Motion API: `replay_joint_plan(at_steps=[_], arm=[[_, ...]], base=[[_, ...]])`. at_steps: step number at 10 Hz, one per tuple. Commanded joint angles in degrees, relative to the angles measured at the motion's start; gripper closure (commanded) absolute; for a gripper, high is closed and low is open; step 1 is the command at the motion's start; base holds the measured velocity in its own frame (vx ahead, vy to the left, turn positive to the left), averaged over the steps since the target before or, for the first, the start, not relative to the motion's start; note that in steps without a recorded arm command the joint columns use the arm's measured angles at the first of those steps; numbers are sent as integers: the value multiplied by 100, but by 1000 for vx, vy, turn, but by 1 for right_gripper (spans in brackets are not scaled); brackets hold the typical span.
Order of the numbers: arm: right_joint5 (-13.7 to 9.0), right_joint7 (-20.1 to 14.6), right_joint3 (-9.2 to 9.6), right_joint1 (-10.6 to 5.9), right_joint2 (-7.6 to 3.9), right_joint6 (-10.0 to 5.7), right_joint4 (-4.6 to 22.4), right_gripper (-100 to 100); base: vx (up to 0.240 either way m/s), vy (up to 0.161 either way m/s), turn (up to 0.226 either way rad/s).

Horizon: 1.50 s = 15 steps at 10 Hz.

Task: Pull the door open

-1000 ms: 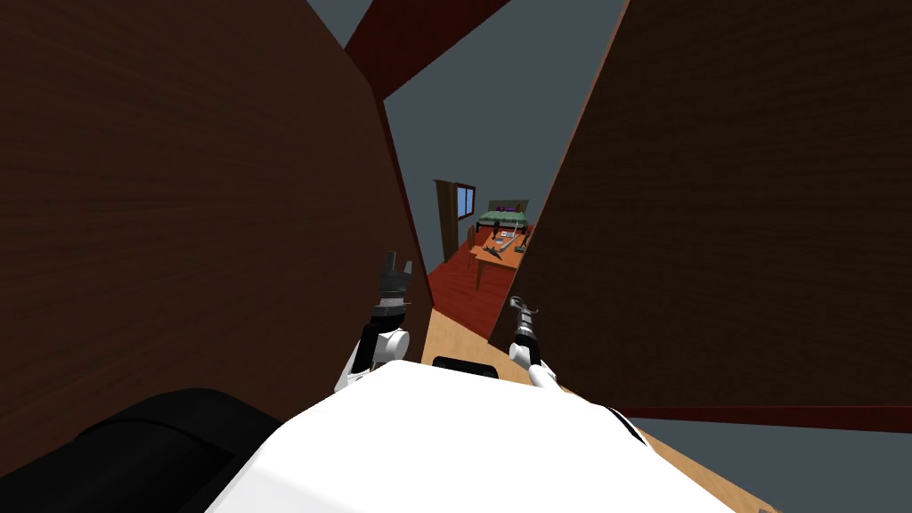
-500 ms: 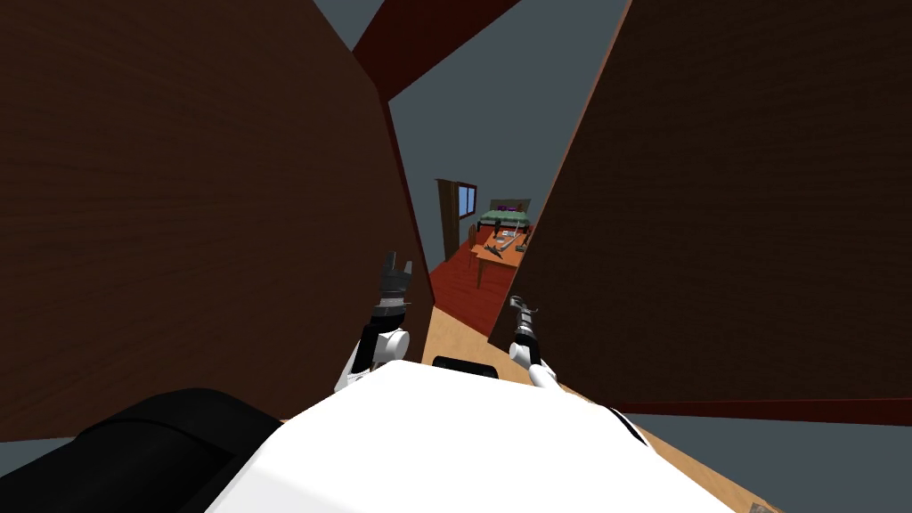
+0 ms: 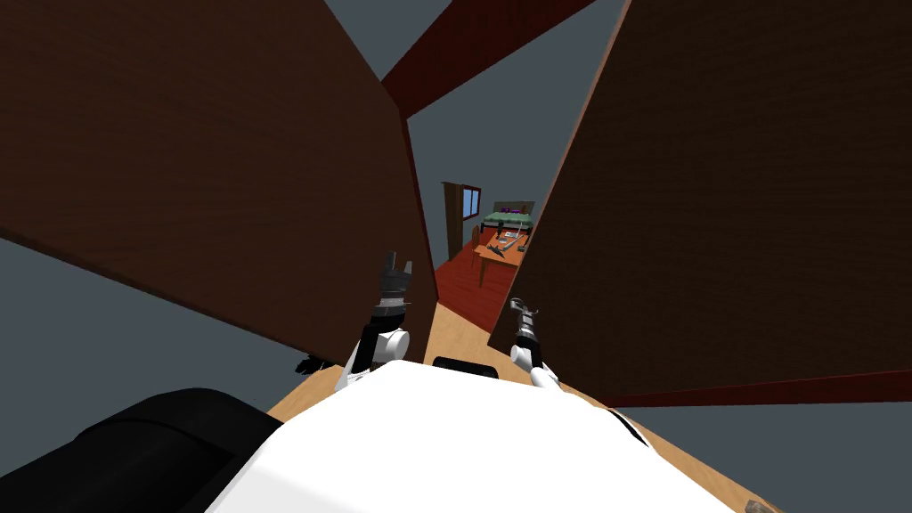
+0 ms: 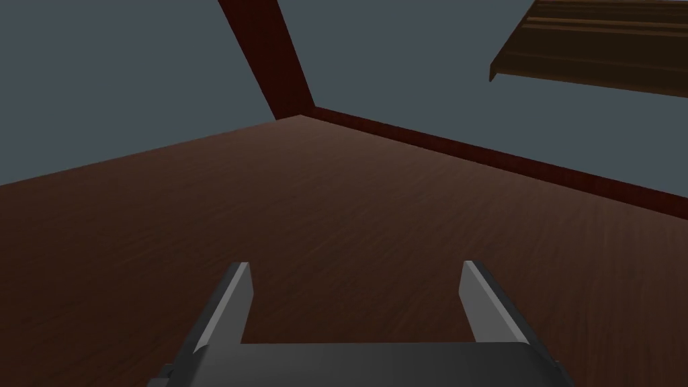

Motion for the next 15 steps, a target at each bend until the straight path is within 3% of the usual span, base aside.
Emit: replay_joint_plan(at_steps=[1,2,5,6,7,8,12,14,15], arm=[[-14,-114,-17,12,-129,-47,56,100],[-14,-114,-17,12,-129,-47,56,100],[-20,-350,5,100,-331,-84,104,100],[-20,-350,5,100,-331,-84,104,100],[-22,-471,16,145,-432,-104,128,100],[-22,-471,16,145,-432,-104,128,100],[-24,-817,47,272,-722,-162,196,100],[-24,-817,47,272,-722,-162,196,100],[-23,-968,61,328,-851,-189,226,100]], base=[[-241,-13,213],[-168,-15,85],[-223,4,273],[-142,12,101],[-130,38,210],[-99,31,132],[-68,34,178],[-11,13,20],[-3,28,116]])
